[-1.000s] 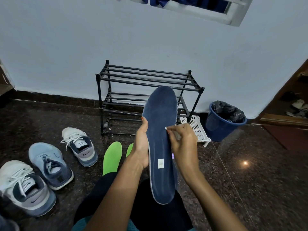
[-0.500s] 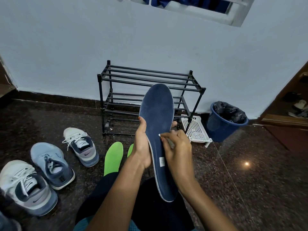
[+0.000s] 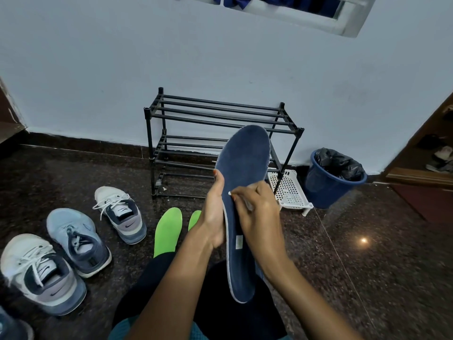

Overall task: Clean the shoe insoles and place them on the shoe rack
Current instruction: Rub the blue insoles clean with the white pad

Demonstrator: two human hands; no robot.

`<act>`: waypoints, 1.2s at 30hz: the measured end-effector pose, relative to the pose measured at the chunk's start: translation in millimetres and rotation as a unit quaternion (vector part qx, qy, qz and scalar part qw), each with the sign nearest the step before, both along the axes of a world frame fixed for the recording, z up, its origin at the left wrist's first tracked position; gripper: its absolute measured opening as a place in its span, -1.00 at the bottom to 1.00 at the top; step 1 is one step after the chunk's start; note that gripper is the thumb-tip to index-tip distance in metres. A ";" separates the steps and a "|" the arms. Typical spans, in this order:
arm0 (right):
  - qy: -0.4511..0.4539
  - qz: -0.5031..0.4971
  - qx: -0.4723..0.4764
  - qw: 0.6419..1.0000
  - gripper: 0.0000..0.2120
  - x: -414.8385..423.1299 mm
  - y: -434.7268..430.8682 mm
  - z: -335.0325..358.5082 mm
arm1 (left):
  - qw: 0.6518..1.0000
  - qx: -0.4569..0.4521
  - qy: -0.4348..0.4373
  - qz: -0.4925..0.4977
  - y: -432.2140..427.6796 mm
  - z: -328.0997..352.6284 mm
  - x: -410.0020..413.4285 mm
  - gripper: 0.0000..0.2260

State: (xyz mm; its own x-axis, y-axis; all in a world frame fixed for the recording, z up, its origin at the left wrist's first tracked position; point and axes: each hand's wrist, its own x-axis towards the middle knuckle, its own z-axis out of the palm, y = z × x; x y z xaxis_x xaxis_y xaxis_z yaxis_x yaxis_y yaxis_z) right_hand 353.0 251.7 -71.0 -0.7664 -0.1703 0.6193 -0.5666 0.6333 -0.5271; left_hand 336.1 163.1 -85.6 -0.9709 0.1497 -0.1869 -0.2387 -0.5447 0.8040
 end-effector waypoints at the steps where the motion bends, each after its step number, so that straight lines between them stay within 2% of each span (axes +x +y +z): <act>1: -0.001 0.011 0.002 1.000 -0.87 5.5 -0.9 -1.5 | 1.000 -0.010 0.004 -0.006 -0.7 -1.5 -0.5 -0.21; 5: -0.001 0.005 0.017 1.000 -0.90 4.1 1.5 0.6 | 1.000 -0.016 0.014 -0.018 0.4 -3.9 -2.2 -0.21; 10: -0.006 -0.036 0.003 0.999 -0.91 -17.4 7.3 6.0 | 0.999 -0.023 0.043 -0.014 6.1 -8.2 -1.0 -0.38; 13: -0.008 -0.012 -0.015 1.000 -0.87 -4.3 3.1 1.3 | 0.999 -0.024 0.031 -0.001 2.3 -6.7 -2.3 -0.30; 17: -0.024 0.034 -0.019 0.999 -0.85 22.0 -1.9 -6.9 | 0.998 0.037 0.045 -0.021 -1.9 -4.8 -2.3 -0.22; 21: -0.023 0.006 -0.016 1.000 -0.88 9.1 2.4 -1.5 | 0.997 0.055 0.049 -0.036 -0.4 -7.5 -4.0 -0.17; 25: -0.022 -0.020 -0.026 0.999 -0.90 -5.6 6.2 1.1 | 0.997 0.063 0.034 -0.012 0.5 -7.3 -3.6 -0.17; 32: -0.017 0.006 -0.006 1.000 -0.86 28.4 -1.2 -14.1 | 0.988 0.145 0.049 -0.027 -1.0 0.5 -0.5 -0.19; 36: -0.028 -0.003 0.013 1.000 -0.86 20.5 1.1 -11.2 | 0.988 0.148 0.042 -0.030 0.6 1.9 0.0 -0.19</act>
State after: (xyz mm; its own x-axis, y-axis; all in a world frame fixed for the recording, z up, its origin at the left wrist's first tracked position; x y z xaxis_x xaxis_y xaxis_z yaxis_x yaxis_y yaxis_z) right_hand 373.4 252.7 -82.2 -0.8005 -0.1816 0.5711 -0.5335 0.6501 -0.5411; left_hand 336.1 163.7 -83.7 -0.9688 0.2437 -0.0449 -0.2168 -0.7460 0.6296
